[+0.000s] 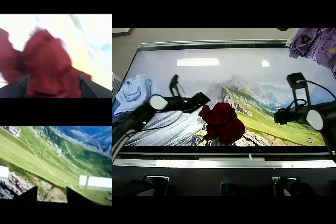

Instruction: Fold the clothes and pants, and hang the long-sleeved shirts on hangers.

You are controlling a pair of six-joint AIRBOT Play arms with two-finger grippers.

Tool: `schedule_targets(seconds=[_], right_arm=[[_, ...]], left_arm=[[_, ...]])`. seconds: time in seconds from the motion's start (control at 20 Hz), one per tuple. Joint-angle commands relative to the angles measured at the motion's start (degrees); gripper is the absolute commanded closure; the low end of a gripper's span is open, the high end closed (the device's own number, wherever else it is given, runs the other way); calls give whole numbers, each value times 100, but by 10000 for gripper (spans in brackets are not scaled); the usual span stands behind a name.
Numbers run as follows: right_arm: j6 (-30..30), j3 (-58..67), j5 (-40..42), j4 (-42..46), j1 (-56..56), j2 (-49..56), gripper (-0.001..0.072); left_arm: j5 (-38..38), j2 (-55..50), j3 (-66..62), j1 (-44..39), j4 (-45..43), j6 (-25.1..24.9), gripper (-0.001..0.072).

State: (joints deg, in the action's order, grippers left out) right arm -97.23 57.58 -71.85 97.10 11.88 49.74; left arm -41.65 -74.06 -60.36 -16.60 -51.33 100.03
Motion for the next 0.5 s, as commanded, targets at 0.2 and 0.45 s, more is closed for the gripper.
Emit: schedule_targets(seconds=[0.2,0.45], right_arm=[[2026,-2393,1449,-5735,-1034,614,204],[2236,-2754,2828,-6251,61,1327,188]], left_arm=[[-1088,155,0,1602,-334,-125,-3],[-977,149,4,1665,-463,-120,-3]])
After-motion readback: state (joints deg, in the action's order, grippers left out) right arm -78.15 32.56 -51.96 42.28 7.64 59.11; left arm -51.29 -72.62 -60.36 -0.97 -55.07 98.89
